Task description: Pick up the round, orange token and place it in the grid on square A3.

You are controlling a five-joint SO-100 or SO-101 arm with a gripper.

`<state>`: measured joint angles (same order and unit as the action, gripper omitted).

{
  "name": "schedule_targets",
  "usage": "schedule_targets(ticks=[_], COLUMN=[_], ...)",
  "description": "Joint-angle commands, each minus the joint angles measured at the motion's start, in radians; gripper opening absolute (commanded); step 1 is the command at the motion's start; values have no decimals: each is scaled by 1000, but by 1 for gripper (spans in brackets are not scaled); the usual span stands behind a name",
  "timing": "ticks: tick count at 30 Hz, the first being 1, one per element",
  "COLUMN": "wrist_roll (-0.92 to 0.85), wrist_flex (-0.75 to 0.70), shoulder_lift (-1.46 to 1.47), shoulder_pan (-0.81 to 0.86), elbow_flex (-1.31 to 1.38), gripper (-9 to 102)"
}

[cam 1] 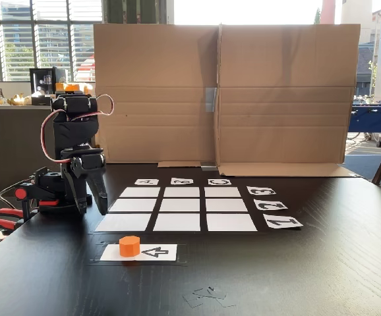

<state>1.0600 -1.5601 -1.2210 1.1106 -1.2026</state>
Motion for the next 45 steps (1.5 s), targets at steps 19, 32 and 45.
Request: schedule_targets(ticks=[19, 32, 45], wrist_roll=[-216, -230, -244], wrist_flex=[-2, -2, 2], shoulder_lift=[225, 258, 295], shoulder_pan=[-66, -98, -187], elbow_flex=[192, 299, 288], gripper=[35, 41, 42])
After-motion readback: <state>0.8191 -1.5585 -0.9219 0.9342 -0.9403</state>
